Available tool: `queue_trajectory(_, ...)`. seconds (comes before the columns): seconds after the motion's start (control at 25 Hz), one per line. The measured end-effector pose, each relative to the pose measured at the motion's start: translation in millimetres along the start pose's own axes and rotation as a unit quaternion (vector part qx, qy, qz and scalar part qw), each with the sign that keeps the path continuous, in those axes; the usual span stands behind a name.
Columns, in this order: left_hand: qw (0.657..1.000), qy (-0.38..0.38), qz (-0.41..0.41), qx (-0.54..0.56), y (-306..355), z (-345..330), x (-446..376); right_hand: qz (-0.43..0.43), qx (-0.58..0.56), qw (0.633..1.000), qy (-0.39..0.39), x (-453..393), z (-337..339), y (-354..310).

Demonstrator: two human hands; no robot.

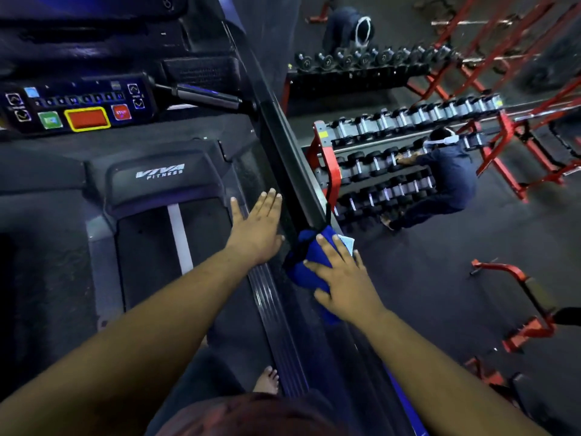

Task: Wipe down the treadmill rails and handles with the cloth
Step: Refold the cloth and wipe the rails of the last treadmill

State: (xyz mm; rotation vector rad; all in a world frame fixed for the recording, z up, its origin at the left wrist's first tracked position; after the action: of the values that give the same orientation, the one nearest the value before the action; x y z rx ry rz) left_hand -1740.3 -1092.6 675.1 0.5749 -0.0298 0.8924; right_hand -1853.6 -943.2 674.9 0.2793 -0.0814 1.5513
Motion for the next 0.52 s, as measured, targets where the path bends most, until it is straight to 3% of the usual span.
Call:
queue_trajectory(0.2, 0.999, 0.013, 0.013, 0.041, 24, -13, 34, -0.047, -0.078, 0.996, -0.001, -59, 17, 12)
queue_trajectory(0.36, 0.997, -0.009, 0.003, 0.078, 39, -22, 41, -0.09, -0.183, 0.976, 0.071, 2, 0, 20)
queue_trajectory(0.44, 0.995, -0.034, -0.02, 0.093, 51, -34, 45, -0.112, -0.214, 0.969, 0.052, 40, -12, 26)
queue_trajectory(0.52, 0.991, -0.023, -0.018, 0.131, 53, -37, 45, -0.132, -0.194, 0.972, 0.019, 23, -10, 31)
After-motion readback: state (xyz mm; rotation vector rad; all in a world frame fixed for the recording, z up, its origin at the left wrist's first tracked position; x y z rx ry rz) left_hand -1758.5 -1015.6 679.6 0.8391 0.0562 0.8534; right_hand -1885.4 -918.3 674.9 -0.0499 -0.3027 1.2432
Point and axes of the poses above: each hand's wrist, its own x-axis away from the middle knuckle, its own z-axis out of the back of the hand, y = z × x, the point moved 9 cm from there along -x, towards the middle knuckle, and after that the axes turned 12 degrees about x, right-handed, at the moved point
